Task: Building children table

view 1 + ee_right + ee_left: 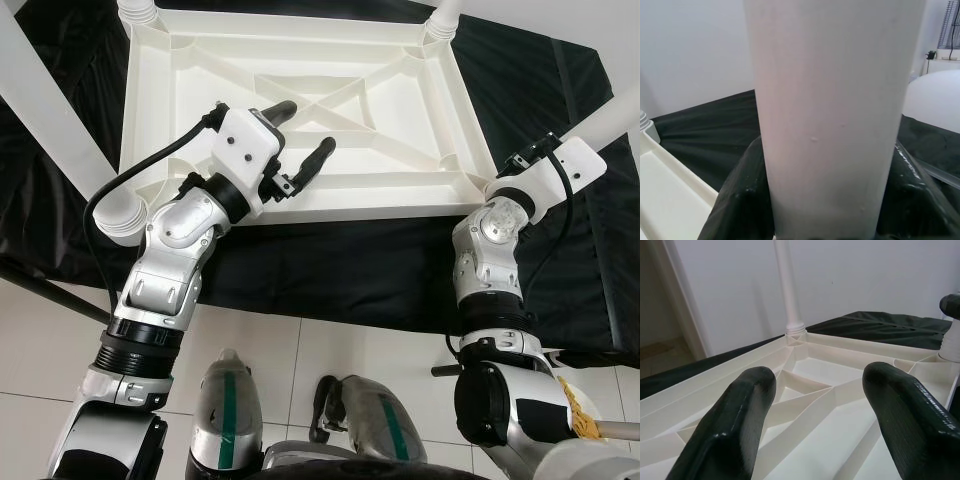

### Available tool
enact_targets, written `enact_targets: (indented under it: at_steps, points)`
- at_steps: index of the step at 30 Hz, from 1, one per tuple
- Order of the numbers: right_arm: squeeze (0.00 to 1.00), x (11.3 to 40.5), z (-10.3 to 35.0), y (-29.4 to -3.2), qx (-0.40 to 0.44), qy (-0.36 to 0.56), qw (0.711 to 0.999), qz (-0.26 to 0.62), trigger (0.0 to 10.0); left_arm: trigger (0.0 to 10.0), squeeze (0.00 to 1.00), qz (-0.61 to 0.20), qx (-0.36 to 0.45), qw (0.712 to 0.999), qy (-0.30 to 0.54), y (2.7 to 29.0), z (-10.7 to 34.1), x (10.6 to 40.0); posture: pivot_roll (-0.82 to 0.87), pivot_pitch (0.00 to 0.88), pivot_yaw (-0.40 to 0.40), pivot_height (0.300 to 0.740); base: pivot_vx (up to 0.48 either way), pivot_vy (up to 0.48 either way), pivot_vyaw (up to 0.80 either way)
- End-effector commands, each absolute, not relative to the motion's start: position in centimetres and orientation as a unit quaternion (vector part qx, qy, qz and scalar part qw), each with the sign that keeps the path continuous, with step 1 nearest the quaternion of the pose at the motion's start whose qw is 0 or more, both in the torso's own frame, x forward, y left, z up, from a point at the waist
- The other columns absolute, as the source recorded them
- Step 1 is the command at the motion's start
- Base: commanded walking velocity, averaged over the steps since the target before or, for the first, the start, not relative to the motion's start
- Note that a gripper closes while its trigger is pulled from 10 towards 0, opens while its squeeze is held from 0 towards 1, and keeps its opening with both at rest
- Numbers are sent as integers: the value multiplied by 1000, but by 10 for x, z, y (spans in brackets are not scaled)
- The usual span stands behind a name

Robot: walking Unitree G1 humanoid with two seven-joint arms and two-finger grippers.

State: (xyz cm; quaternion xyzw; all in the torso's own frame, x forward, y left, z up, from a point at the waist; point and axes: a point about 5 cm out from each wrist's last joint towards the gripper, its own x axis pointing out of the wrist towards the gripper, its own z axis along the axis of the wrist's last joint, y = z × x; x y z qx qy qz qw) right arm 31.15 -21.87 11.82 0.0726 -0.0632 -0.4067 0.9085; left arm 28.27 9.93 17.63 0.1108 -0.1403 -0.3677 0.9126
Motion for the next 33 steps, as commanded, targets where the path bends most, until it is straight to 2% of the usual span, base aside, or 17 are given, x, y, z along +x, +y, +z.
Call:
enact_targets:
  at_steps: [1, 7, 8, 9, 27, 28, 30, 31, 33]
  points:
    - [0, 276, 48, -235, 67, 97, 876, -467, 10000, 10000, 0, -365, 112, 913, -142, 97, 177, 282, 124, 79, -55, 740, 0, 0, 0]
    - [0, 275, 48, -235, 67, 94, 875, -470, 10000, 10000, 0, -365, 112, 913, -141, 97, 177, 282, 123, 79, -54, 740, 0, 0, 0]
    - [882, 275, 48, -235, 67, 92, 876, -469, 10000, 10000, 0, -366, 112, 913, -141, 97, 177, 282, 123, 78, -53, 740, 0, 0, 0]
    - [1000, 276, 49, -235, 68, 87, 878, -466, 10000, 10000, 0, -366, 112, 913, -141, 97, 177, 282, 123, 78, -53, 740, 0, 0, 0]
    - [1000, 283, 58, -227, 82, 51, 897, -431, 10000, 10000, 0, -366, 110, 913, -142, 96, 178, 284, 121, 76, -58, 740, 0, 0, 0]
    - [1000, 284, 59, -226, 82, 52, 899, -428, 4235, 10000, 0, -365, 110, 913, -143, 96, 178, 284, 121, 74, -57, 740, 0, 0, 0]
    - [1000, 284, 59, -226, 82, 52, 899, -428, 4235, 10000, 0, -365, 110, 913, -143, 96, 178, 284, 121, 74, -57, 740, 0, 0, 0]
    - [1000, 285, 62, -225, 82, 41, 902, -421, 0, 10000, 0, -365, 109, 913, -143, 96, 178, 284, 120, 75, -59, 740, 0, 0, 0]
    - [1000, 286, 63, -223, 86, 36, 905, -415, 0, 10000, 0, -365, 109, 913, -143, 95, 178, 284, 119, 74, -60, 740, 0, 0, 0]
